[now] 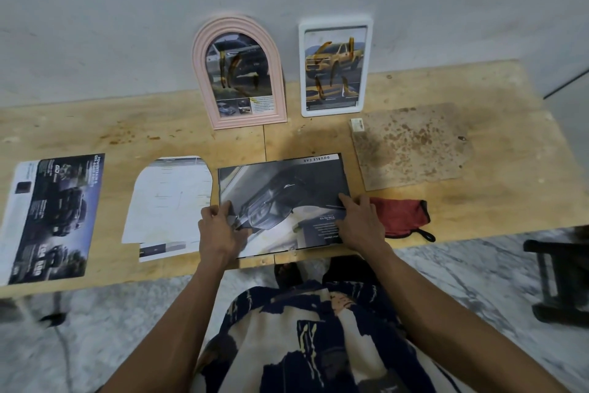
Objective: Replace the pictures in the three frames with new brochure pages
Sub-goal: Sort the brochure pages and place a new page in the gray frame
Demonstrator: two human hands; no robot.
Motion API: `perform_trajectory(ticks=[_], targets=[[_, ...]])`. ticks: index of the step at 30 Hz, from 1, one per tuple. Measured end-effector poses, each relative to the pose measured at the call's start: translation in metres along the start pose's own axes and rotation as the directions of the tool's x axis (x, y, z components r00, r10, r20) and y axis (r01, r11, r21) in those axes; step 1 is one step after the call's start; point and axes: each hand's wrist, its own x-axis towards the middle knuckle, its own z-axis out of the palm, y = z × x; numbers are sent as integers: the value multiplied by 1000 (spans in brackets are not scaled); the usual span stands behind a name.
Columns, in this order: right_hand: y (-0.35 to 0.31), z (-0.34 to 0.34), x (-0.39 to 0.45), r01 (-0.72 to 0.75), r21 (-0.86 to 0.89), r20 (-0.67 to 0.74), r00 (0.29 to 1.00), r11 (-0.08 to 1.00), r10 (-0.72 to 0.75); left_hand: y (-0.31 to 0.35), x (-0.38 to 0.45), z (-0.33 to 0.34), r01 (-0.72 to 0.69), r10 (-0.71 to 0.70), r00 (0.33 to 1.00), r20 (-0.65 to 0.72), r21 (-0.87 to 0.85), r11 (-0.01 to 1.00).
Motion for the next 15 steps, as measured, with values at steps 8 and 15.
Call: perform_trajectory(ticks=[8, 15], targets=[[0, 1, 3, -12, 56, 27, 1000, 998, 11, 1, 0, -3, -48, 46, 998, 32, 80, 996], [1, 5, -2, -19, -20, 34, 999, 1000, 19, -4, 1, -1, -47, 44, 998, 46, 77, 996]])
